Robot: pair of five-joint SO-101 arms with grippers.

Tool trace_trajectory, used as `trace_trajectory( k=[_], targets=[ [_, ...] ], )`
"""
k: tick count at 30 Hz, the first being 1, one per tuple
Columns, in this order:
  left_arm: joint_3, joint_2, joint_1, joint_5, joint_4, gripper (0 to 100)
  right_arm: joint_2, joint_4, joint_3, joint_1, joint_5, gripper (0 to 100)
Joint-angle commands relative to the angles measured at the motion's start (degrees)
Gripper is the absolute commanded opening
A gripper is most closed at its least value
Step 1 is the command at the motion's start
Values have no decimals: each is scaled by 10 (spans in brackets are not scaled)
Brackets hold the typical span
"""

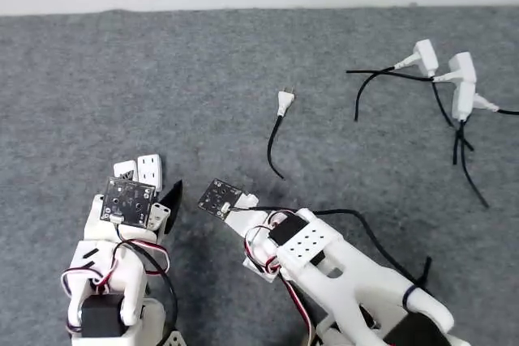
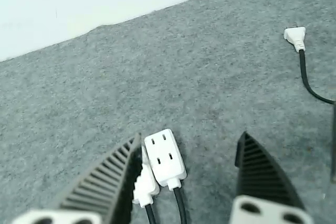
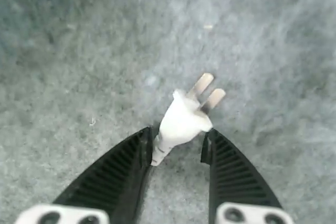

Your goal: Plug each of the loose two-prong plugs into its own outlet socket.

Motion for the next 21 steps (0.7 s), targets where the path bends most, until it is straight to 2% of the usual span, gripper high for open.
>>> trace_trajectory(
  k=[1,7,10,21],
  targets=[
    [-11,-11,-3,6,-14,288,-17,-35,24,7,-9,158],
    [-11,-11,-3,6,-14,288,-17,-59,41,5,-5,148],
    [-11,-11,-3,6,-14,288,-17,-61,42,5,-4,9],
    [-11,-11,-3,6,-14,288,-24,-16,10,7,23,9]
  ],
)
